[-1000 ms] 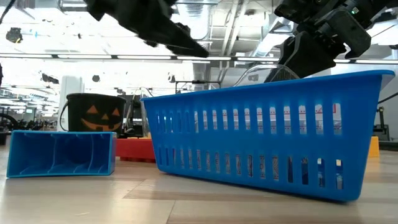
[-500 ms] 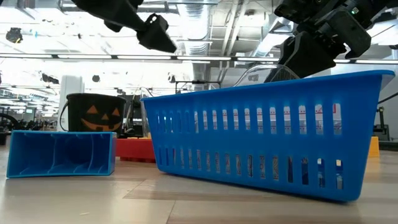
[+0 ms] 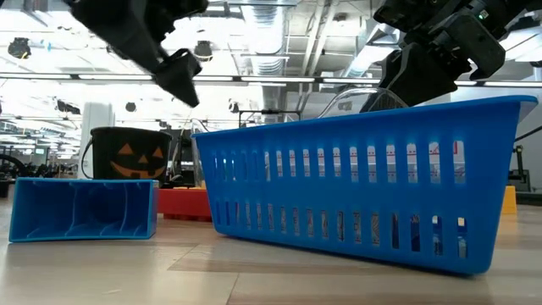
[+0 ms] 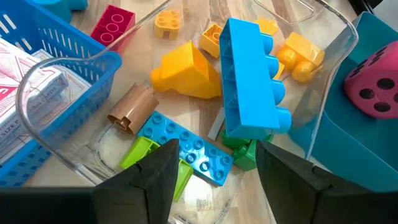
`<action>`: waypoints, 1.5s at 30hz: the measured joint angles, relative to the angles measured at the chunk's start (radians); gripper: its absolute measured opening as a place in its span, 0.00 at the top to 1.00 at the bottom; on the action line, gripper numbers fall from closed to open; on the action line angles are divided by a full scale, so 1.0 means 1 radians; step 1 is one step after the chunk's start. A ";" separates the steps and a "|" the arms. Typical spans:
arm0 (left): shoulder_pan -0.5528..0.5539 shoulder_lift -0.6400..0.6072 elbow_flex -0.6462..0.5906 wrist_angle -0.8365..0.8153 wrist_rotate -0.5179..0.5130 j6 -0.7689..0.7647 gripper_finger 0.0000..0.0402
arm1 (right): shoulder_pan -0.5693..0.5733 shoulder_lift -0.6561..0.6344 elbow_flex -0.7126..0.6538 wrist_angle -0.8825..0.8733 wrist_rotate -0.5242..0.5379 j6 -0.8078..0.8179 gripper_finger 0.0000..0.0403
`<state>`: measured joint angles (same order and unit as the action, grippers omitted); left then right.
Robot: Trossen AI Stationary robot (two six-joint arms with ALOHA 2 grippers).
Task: Pick & Place Toys
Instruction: Put the light blue game piece block into the transparent bin
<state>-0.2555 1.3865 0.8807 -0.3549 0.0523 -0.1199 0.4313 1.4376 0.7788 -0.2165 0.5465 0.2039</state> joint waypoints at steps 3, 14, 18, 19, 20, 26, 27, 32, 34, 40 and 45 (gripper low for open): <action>-0.027 0.000 -0.049 0.022 0.002 -0.046 0.18 | 0.000 0.000 0.000 0.000 0.000 0.001 0.49; -0.101 0.001 -0.197 0.082 -0.001 -0.281 0.23 | 0.000 0.000 0.000 0.011 -0.003 0.000 0.49; -0.105 0.001 -0.222 0.086 -0.028 -0.323 0.24 | 0.000 0.000 0.000 0.012 -0.007 0.000 0.49; -0.105 0.001 -0.226 0.087 -0.029 -0.328 0.24 | 0.000 0.000 0.000 0.012 -0.008 0.000 0.49; -0.105 0.001 -0.229 0.087 -0.030 -0.330 0.24 | 0.000 0.000 0.000 0.012 -0.008 0.000 0.49; -0.105 0.001 -0.238 0.092 -0.054 -0.331 0.25 | 0.000 0.000 0.000 0.015 -0.016 0.000 0.49; -0.105 0.001 -0.238 0.094 -0.060 -0.332 0.25 | 0.000 0.000 0.000 0.015 -0.022 0.000 0.49; -0.104 0.001 -0.238 0.092 -0.111 -0.360 0.25 | 0.000 0.000 0.000 0.016 -0.025 0.006 0.49; -0.104 0.001 -0.238 0.082 -0.132 -0.391 0.25 | 0.000 0.000 0.000 0.016 -0.025 0.006 0.49; -0.104 0.003 -0.238 0.035 -0.161 -0.465 0.25 | 0.000 0.000 0.000 0.015 -0.025 0.006 0.49; -0.104 0.027 -0.238 0.025 -0.157 -0.469 0.25 | 0.000 0.000 0.000 0.016 -0.026 0.006 0.49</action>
<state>-0.3595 1.4130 0.6430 -0.3302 -0.1048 -0.5888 0.4313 1.4380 0.7788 -0.2010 0.5209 0.2104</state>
